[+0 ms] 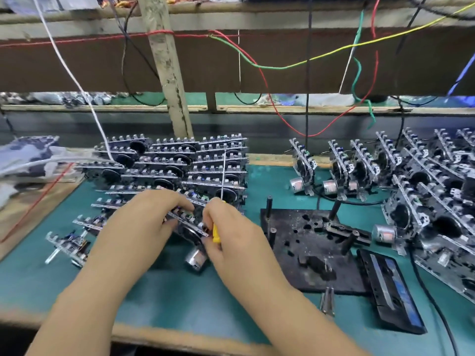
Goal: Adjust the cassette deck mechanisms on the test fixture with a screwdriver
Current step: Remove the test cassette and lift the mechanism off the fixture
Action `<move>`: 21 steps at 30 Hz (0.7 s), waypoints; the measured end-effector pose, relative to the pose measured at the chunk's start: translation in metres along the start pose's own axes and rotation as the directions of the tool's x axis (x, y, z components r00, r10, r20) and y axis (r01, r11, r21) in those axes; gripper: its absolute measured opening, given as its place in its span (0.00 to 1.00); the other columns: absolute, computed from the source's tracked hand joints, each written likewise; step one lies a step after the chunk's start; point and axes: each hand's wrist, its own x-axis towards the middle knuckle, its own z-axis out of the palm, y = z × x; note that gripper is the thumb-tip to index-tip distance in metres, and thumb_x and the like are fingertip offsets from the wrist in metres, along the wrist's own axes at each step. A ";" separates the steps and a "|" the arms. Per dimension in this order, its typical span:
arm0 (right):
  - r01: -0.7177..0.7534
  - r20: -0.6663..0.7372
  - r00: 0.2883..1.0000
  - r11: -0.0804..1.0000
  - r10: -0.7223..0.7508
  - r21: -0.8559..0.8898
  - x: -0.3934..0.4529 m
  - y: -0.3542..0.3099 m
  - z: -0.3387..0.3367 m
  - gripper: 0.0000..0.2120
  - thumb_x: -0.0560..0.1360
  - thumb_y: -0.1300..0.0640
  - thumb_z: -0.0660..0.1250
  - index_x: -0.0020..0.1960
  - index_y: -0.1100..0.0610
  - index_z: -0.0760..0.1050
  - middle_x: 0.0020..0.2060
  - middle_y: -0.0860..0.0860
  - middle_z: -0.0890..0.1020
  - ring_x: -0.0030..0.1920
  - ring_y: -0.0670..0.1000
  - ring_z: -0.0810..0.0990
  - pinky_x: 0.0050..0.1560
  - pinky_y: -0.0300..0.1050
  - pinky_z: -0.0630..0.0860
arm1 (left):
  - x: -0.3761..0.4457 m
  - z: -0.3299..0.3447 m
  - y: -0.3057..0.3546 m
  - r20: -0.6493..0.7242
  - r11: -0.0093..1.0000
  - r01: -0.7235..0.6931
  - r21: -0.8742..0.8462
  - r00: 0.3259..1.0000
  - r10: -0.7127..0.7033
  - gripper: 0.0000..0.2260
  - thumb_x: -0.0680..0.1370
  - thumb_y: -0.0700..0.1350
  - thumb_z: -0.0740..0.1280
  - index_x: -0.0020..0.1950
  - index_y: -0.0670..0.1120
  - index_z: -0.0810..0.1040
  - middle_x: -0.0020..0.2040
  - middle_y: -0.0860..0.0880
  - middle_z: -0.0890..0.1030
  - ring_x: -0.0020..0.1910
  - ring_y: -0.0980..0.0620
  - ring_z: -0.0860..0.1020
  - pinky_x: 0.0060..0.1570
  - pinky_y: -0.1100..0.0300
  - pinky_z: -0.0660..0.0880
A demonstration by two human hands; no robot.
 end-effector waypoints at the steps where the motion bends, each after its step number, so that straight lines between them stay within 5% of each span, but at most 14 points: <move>1: 0.008 -0.025 1.000 1.000 -0.008 0.005 0.002 -0.001 -0.003 0.19 0.75 0.67 0.66 0.47 0.48 0.59 0.43 0.44 0.71 0.42 0.53 0.68 0.43 0.51 0.67 | 0.000 -0.002 -0.001 -0.012 1.000 0.007 0.003 1.000 -0.007 0.18 0.74 0.36 0.72 0.54 0.59 0.80 0.51 0.62 0.79 0.56 0.54 0.74 0.54 0.51 0.73; 7: 0.031 -0.187 0.982 0.999 -0.026 0.023 0.006 -0.003 -0.045 0.20 0.74 0.65 0.69 0.45 0.45 0.61 0.42 0.43 0.80 0.42 0.47 0.76 0.43 0.41 0.72 | -0.003 -0.013 0.011 -0.168 0.984 -0.153 -0.095 0.976 0.135 0.17 0.74 0.36 0.74 0.56 0.55 0.82 0.51 0.66 0.78 0.53 0.61 0.74 0.56 0.77 0.64; 9: 0.005 -0.112 0.994 0.997 0.004 0.079 -0.001 0.000 -0.067 0.22 0.72 0.61 0.72 0.45 0.41 0.61 0.45 0.42 0.81 0.43 0.46 0.78 0.44 0.44 0.75 | -0.006 -0.019 0.021 -0.230 0.957 -0.274 -0.095 0.941 0.246 0.14 0.75 0.36 0.74 0.56 0.52 0.82 0.50 0.61 0.80 0.52 0.58 0.76 0.56 0.72 0.68; 13: -0.220 0.133 0.971 0.963 0.201 0.154 -0.012 0.007 -0.108 0.27 0.58 0.34 0.75 0.45 0.39 0.61 0.56 0.34 0.80 0.55 0.41 0.80 0.57 0.50 0.78 | -0.002 -0.026 0.056 -0.282 0.811 -0.585 -0.007 0.779 0.560 0.08 0.78 0.34 0.69 0.53 0.43 0.83 0.48 0.52 0.82 0.48 0.47 0.77 0.52 0.55 0.74; 16: -0.247 0.257 0.934 0.968 0.250 -0.044 -0.005 0.015 -0.124 0.28 0.54 0.29 0.69 0.46 0.40 0.63 0.42 0.26 0.79 0.35 0.36 0.77 0.39 0.31 0.73 | 0.008 -0.020 0.091 -0.315 0.667 -0.738 0.101 0.612 0.725 0.10 0.80 0.30 0.63 0.50 0.38 0.83 0.46 0.45 0.83 0.44 0.43 0.76 0.48 0.50 0.76; 18: -0.257 0.278 0.922 0.963 0.268 -0.078 0.001 0.020 -0.132 0.27 0.52 0.32 0.67 0.46 0.42 0.65 0.35 0.33 0.79 0.30 0.39 0.72 0.31 0.33 0.69 | 0.014 -0.015 0.106 -0.352 0.603 -0.788 0.126 0.533 0.770 0.09 0.79 0.28 0.64 0.49 0.38 0.82 0.44 0.43 0.82 0.43 0.43 0.75 0.49 0.52 0.76; 19: -0.287 0.264 0.923 0.958 0.281 -0.015 0.002 0.024 -0.137 0.26 0.53 0.35 0.69 0.46 0.43 0.66 0.32 0.37 0.79 0.29 0.39 0.70 0.31 0.34 0.68 | 0.018 -0.013 0.108 -0.369 0.595 -0.798 0.091 0.528 0.765 0.09 0.78 0.28 0.65 0.50 0.38 0.82 0.45 0.43 0.82 0.44 0.43 0.75 0.50 0.53 0.75; 21: -0.322 0.218 0.928 0.944 0.301 0.067 0.002 0.032 -0.147 0.23 0.55 0.42 0.71 0.46 0.44 0.67 0.30 0.39 0.77 0.30 0.42 0.70 0.33 0.41 0.68 | 0.025 -0.009 0.107 -0.382 0.637 -0.762 -0.114 0.625 0.680 0.11 0.78 0.30 0.68 0.56 0.42 0.82 0.50 0.48 0.82 0.48 0.45 0.77 0.54 0.58 0.74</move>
